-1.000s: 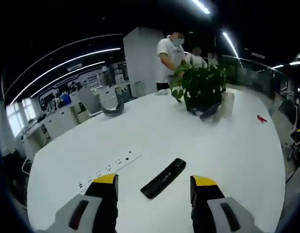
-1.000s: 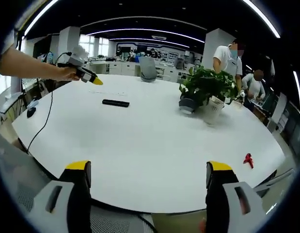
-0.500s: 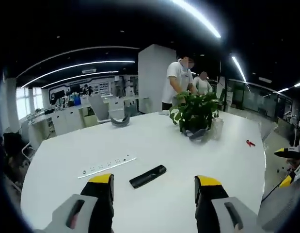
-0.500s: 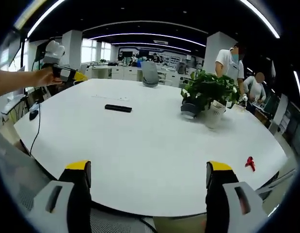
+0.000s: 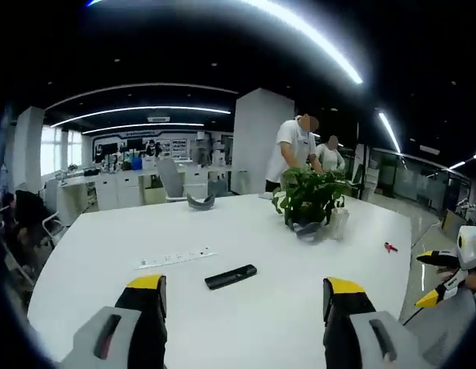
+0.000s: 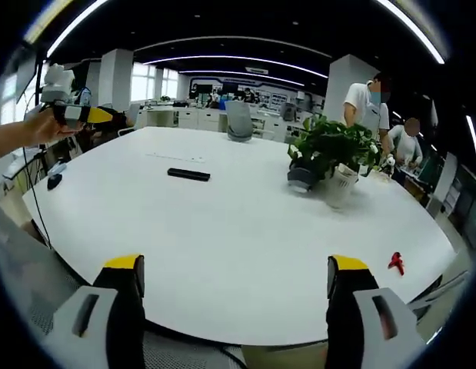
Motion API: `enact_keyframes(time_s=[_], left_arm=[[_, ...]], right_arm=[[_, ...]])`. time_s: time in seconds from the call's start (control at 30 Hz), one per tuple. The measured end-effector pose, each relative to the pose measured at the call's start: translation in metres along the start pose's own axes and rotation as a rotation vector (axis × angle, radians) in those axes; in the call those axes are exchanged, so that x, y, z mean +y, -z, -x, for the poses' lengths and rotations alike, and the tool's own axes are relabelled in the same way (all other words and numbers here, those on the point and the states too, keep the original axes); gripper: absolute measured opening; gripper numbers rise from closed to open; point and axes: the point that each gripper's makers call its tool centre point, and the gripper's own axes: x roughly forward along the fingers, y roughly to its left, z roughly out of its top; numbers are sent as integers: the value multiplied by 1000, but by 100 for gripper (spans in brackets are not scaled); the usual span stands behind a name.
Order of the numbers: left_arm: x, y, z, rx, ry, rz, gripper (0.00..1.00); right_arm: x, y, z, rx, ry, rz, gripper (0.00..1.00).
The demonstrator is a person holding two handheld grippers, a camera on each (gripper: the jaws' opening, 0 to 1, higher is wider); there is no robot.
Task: Press the specified remote control buttons in sequence, fully releasing each button before pressing the next.
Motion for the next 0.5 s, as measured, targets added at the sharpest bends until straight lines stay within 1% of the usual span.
enact_keyframes(time_s=[0.07,0.13,0.2,0.27,0.33,0.37,0.4,0.43,0.47,0.5], left_arm=[[1,2,8,-10,-17,23,99],[3,0,16,-39,-48,61,100],[0,1,28,-50,-52,49,100],[2,4,40,-52,-97,23,100],[-2,9,54,-51,-106,25,100],[-2,12,60,-53,-123,35,100],[0,15,68,-64,-154,59,100],[0,19,73,-66,-166,66,100],[2,23,79,-67,-192,70,100],[3,27,87,-82,-223,64,100]], right_arm=[[1,-3,1,-17,-6,-6,100],[1,-3,1,-19,-6,-7,100],[2,-3,1,-20,-9,-5,100],[2,-5,2,-30,-10,-5,100],[2,-6,3,-40,-12,-7,100],[1,-6,3,-39,-10,-5,100],[1,-5,3,-34,-8,-2,100],[1,-5,3,-32,-11,1,100],[2,-5,3,-32,-12,1,100],[1,-6,3,-42,-9,2,100]])
